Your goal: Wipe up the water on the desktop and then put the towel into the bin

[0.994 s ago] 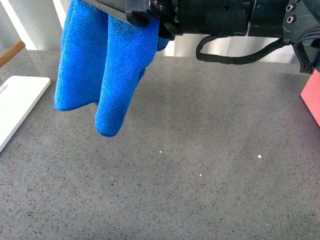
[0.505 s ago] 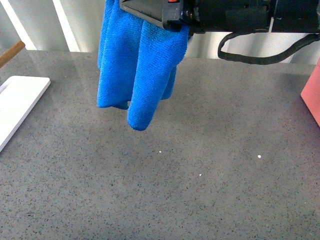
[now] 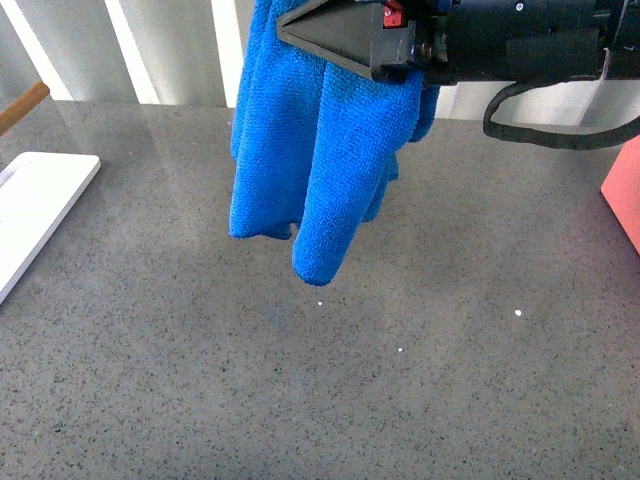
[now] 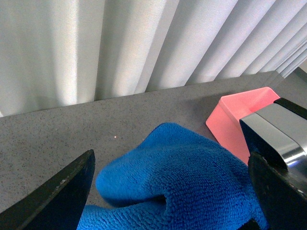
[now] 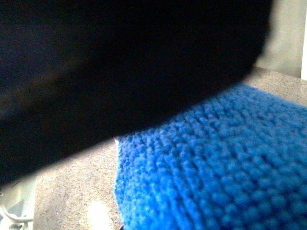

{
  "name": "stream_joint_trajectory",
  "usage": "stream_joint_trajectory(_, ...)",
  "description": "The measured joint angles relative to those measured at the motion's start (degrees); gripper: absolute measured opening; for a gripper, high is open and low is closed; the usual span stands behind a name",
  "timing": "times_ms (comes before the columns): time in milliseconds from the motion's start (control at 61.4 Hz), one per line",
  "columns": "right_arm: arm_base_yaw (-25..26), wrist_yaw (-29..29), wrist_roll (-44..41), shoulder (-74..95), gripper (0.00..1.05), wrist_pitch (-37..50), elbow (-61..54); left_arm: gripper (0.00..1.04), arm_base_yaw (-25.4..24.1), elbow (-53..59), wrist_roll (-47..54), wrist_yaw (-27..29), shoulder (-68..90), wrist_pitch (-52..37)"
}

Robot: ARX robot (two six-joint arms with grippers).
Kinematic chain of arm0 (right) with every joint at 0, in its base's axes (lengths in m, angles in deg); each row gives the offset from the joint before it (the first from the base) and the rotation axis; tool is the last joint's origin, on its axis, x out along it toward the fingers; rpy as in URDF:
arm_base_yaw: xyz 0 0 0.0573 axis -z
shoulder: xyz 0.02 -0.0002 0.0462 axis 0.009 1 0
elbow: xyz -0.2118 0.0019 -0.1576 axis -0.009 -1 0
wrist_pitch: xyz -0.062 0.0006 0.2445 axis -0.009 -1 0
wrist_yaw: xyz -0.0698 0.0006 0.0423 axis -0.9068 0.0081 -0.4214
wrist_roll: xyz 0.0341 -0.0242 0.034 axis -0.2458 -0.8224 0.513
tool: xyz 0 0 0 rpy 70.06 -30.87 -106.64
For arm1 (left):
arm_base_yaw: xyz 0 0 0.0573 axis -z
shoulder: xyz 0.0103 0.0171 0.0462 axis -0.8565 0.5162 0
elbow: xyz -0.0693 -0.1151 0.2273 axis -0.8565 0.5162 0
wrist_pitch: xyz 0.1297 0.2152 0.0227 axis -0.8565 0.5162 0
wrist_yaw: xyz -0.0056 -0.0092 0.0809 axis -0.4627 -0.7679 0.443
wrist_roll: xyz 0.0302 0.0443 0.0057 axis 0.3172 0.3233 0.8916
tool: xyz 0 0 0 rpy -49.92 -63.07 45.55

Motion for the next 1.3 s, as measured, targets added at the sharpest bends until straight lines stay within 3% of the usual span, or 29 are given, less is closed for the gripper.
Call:
stream_joint_trajectory(391, 0.44, -0.07, 0.02, -0.11, 0.05, 0.96, -0.81, 0.98, 0.00, 0.00, -0.02, -0.17, 0.00, 0.00)
stream_joint_trajectory(424, 0.46, -0.07, 0.04, -0.11, 0.05, 0.98, -0.81, 0.96, 0.44, 0.31, 0.70, 2.43, 0.00, -1.20)
stream_joint_trajectory(489, 0.50, -0.02, 0.04, -0.11, 0.05, 0.96, -0.96, 0.84, 1.40, 4.85, 5.14, 19.28, -0.90, -13.09)
stream_joint_trajectory(538, 0.48, 0.04, 0.07, -0.09, 0.05, 0.94, -0.98, 0.77, 1.27, 8.76, 7.02, 26.67, -2.64, -18.51)
stream_joint_trajectory(603, 0.61, 0.31, 0.07, -0.09, 0.05, 0.94, -1.09, 0.66, -0.09, 14.56, 8.63, 32.44, -5.99, -23.39)
stream_joint_trajectory(733, 1.29, 0.24, 0.09, -0.09, 0.05, 0.94, -1.09, 0.43, -4.50, 24.76, 10.03, 31.15, -13.20, -27.28)
stream_joint_trajectory(896, 1.27, 0.52, 0.26, -0.09, 0.05, 0.96, -1.09, 0.03, -9.81, 37.18, 10.45, 25.44, -22.08, -29.24)
stream_joint_trajectory(1043, 1.73, 1.05, 0.28, -0.11, 0.05, 1.11, -1.20, 0.03, -14.03, 44.50, 10.93, 21.75, -29.99, -28.87)
stream_joint_trajectory(1303, 1.73, 1.01, 0.28, -0.11, 0.05, 1.11, -1.36, 0.03, -17.18, 49.83, 10.95, 18.58, -38.88, -25.22)
